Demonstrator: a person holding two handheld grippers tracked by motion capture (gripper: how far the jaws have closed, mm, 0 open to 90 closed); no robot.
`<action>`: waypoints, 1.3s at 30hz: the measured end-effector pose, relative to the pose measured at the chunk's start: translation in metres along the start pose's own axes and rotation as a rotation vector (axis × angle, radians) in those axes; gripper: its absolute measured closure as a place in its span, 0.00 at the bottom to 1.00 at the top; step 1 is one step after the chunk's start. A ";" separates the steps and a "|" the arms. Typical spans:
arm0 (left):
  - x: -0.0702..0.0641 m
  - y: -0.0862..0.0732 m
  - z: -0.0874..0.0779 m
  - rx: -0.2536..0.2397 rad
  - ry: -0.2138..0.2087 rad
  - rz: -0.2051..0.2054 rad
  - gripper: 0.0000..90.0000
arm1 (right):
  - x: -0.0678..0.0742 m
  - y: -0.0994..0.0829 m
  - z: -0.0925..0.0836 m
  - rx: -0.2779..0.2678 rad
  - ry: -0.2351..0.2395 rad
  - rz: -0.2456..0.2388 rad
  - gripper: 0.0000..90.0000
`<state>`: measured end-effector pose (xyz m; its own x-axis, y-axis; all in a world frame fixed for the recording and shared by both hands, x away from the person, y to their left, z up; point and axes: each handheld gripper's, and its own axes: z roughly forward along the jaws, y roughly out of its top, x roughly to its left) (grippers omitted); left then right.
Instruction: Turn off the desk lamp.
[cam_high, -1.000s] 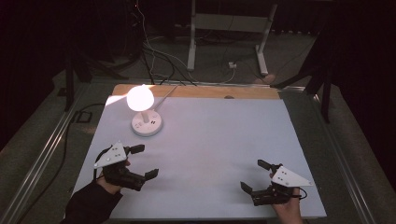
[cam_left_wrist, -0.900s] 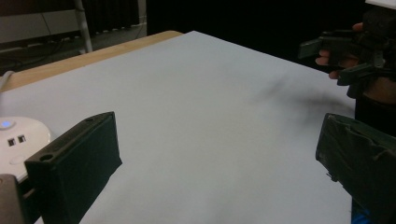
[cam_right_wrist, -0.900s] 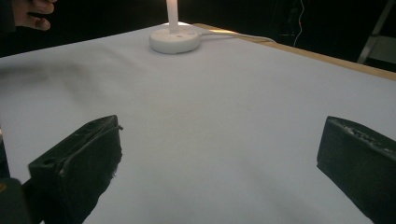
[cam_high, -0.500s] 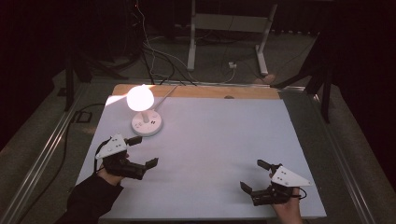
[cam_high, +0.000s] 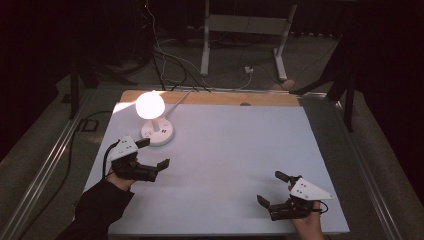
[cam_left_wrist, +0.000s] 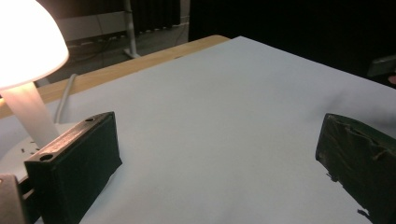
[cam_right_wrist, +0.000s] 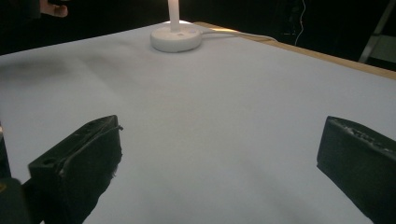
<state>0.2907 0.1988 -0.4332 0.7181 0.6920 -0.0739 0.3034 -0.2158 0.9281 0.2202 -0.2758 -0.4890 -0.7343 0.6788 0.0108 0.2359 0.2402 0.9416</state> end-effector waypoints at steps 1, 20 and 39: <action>0.001 0.001 0.001 0.004 0.009 0.001 0.01 | 0.000 0.000 0.000 0.001 0.000 -0.001 0.00; 0.021 0.000 0.034 -0.019 0.175 -0.117 0.01 | 0.000 0.000 0.000 0.005 0.005 0.000 0.00; 0.047 -0.011 0.055 0.014 0.348 -0.181 0.17 | -0.001 -0.001 0.000 0.005 0.010 0.007 0.00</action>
<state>0.3555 0.1954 -0.4667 0.3978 0.9114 -0.1055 0.4162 -0.0768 0.9060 0.2209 -0.2766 -0.4895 -0.7390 0.6733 0.0214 0.2447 0.2387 0.9398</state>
